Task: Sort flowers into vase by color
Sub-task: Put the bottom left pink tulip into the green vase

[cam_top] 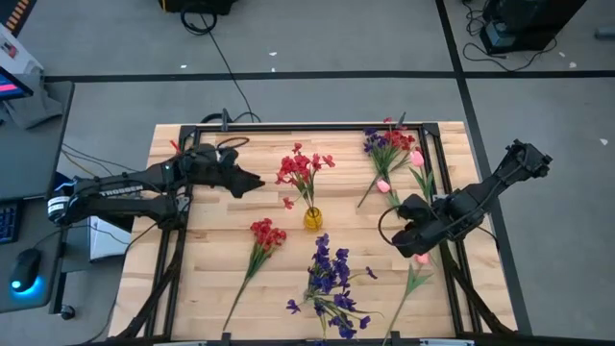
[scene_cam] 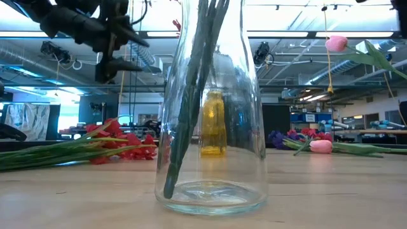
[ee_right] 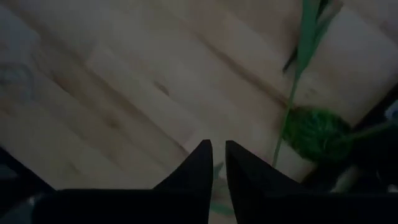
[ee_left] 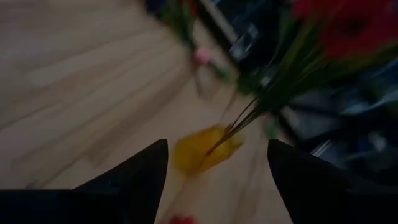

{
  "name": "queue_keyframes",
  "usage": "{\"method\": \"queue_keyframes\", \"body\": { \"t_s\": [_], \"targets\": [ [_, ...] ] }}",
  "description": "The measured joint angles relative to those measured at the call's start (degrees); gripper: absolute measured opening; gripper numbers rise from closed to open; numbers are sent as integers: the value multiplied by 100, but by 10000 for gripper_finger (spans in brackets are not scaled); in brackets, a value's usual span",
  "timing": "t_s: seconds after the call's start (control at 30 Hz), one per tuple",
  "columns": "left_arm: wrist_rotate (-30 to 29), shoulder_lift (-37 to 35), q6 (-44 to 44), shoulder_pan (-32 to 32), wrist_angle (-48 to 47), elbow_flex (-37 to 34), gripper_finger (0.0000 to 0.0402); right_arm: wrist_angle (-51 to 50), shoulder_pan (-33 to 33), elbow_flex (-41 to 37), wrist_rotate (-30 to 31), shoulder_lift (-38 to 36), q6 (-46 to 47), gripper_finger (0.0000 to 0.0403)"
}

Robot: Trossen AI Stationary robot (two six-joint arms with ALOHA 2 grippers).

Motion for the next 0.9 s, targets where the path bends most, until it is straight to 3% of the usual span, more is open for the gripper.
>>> {"method": "queue_keyframes", "body": {
  "t_s": [0.13,0.57,0.73,0.9],
  "targets": [
    [-46,4,-63,0,239,1,279,176,179,-358,-528,-12,31,59],
    [-52,26,39,0,-208,1,279,963,907,-1574,-1646,-236,1008,59],
    [-52,26,39,0,-210,1,279,1502,967,-2237,-1685,-652,1738,59],
    [-50,26,5,0,-204,1,279,2131,967,-2895,-1321,-1043,2176,59]
  ]
}}
